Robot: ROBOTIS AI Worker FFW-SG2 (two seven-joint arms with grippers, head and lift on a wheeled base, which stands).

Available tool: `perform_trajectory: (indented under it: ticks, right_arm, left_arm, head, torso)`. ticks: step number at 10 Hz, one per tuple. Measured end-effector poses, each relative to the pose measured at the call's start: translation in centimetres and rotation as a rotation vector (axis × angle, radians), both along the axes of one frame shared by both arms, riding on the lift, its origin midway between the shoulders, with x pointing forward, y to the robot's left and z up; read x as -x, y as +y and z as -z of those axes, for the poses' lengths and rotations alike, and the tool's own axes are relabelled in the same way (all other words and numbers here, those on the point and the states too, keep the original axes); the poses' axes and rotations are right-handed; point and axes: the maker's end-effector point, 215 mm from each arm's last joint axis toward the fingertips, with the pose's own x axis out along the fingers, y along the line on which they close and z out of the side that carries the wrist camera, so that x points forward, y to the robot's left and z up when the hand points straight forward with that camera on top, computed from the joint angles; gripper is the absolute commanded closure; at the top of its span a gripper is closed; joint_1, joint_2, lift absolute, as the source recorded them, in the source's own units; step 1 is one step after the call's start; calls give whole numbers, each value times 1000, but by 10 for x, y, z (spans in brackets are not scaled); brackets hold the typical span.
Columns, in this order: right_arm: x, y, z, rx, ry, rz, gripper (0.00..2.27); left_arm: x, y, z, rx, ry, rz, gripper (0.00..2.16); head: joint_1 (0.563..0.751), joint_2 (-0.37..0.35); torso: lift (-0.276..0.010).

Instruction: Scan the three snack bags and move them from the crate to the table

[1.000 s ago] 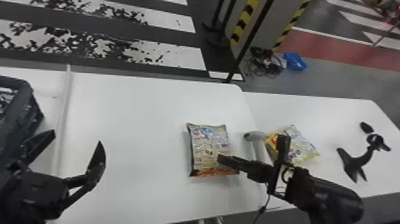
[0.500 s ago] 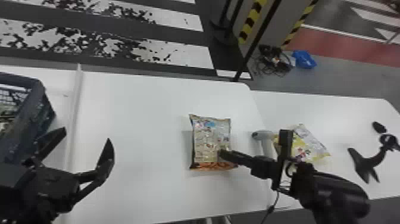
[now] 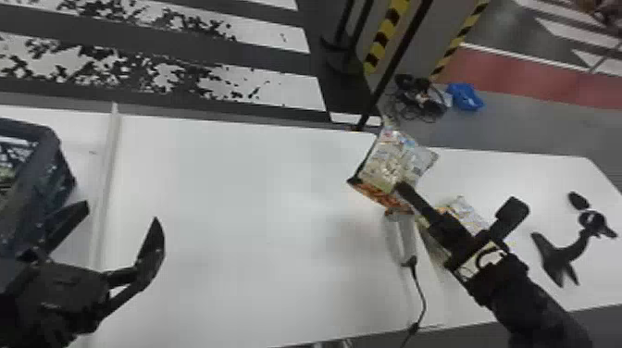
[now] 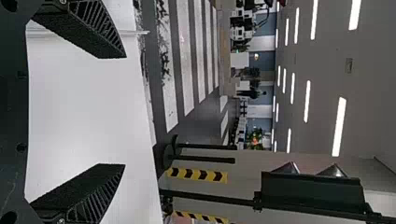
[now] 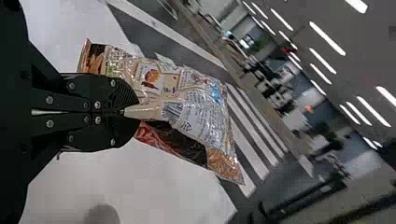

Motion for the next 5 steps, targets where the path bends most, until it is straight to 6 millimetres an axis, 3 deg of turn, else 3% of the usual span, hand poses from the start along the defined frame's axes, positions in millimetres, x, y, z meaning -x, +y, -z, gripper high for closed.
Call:
perform_trajectory:
  ticks: [2, 3, 5]
  right_arm:
    - [-3, -86, -14, 42, -72, 364, 2243]
    - [-4, -125, -11, 48, -59, 532, 2243]
    - [-18, -164, 14, 97, 41, 674, 2236]
  left_arm:
    - [-2, 1, 3, 3, 3, 1, 29]
    - [-2, 1, 3, 2, 3, 3, 29]
    - [-2, 1, 2, -1, 1, 5, 29]
  head:
    - [695, -350]
    - [695, -350]
    - [695, -350]
  torso:
    - [-62]
    - [-62]
    - [-62]
